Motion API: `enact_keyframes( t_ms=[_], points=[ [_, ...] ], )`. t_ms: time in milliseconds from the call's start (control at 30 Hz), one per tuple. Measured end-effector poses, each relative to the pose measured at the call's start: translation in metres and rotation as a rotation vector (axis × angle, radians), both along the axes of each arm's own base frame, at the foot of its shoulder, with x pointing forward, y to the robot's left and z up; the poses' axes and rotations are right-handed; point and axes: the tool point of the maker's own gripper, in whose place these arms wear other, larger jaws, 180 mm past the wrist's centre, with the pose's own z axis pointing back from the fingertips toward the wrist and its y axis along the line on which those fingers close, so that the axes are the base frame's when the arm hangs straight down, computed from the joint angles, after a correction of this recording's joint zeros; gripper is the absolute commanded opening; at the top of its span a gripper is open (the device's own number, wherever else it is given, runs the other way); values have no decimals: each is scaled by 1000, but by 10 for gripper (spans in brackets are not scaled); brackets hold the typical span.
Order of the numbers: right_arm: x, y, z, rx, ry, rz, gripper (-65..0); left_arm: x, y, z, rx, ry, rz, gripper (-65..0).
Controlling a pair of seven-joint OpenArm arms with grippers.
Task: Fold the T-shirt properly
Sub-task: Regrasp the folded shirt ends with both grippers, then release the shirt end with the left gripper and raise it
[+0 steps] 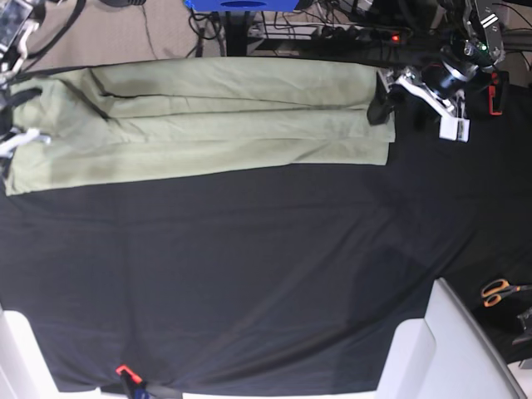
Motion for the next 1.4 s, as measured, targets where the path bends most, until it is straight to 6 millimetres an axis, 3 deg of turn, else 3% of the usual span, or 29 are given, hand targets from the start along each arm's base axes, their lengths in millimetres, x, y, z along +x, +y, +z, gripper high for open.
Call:
enact_keyframes(
  t_ms=[233,467,633,700,867,900,967,1200,1267,1400],
  points=[
    [-7,14,-11,29,22,13,-635,14,-5,-22,-83,26,46,0],
    [-9,11,-11,25,23,3,-635,27,-11,-30,-165,-6,103,-2],
    [-8,11,-9,22,20,3,-635,20,-8,-39,-190,20,135,-296],
    [-8,11,-9,22,20,3,-635,17,-7,-43,-196,28,148,-370],
    [-8,11,-9,22,20,3,-635,15,-2,-48,-220,4,205,-467],
    [-8,11,-9,22,21,3,-635,14,-2,-50,-225,5,211,-504],
    [-8,11,-9,22,21,2,-635,11,-2,-53,-223,18,207,-637],
    [-15,19,-15,42,32,-3,-635,20,1,-50,-204,25,181,-650],
    [-19,23,-15,43,39,3,-635,27,17,-47,-173,26,210,-650],
    [-20,28,-12,48,30,3,-635,34,67,-35,-56,19,298,-650]
  ],
)
